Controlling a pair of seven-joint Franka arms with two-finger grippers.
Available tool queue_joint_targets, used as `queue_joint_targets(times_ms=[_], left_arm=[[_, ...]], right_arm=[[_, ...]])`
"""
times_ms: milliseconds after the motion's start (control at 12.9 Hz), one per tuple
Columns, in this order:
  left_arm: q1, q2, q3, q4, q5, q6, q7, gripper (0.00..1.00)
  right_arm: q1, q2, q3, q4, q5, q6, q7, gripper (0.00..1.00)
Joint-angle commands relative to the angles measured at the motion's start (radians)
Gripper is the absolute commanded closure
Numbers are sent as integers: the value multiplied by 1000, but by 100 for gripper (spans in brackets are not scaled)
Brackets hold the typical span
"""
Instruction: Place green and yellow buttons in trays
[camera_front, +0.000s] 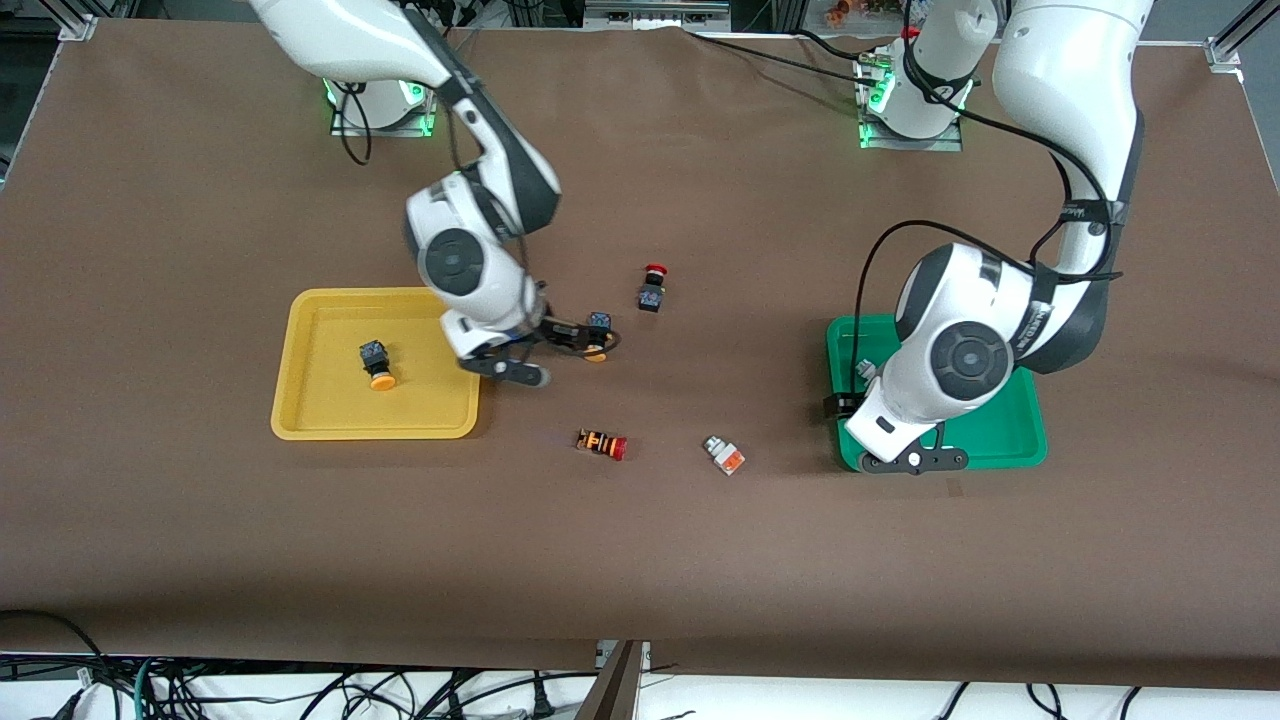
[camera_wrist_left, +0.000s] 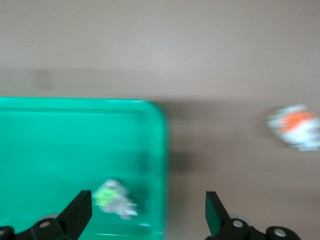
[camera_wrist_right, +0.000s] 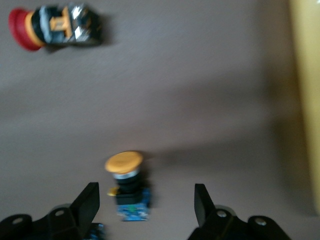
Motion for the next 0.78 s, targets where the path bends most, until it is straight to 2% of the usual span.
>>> queue_joint_targets(times_ms=[0,233,311,388,621,699], left_arm=[[-32,85,1,91,-115,64,-237,0],[-96,172,8,148,-111,204,-497,0],[-113,195,5,151,-111,247,-525,0],[-154,221,14,157,-109,306,-557,0],[-172,284,16,154,-80,329,-545,0],[-187,295,16,157,-79,333,-545,0]], right_arm=[[59,93,-8,41,15,102,107,15],[80,115,-8,28,12,140,115,16],[81,115,-10,19,9,140,115,22],[81,115,-10,13,0,141,113,31],[77,104,-16,7,-3,129,87,72],[74,83,-34,10,-5,91,60,78]])
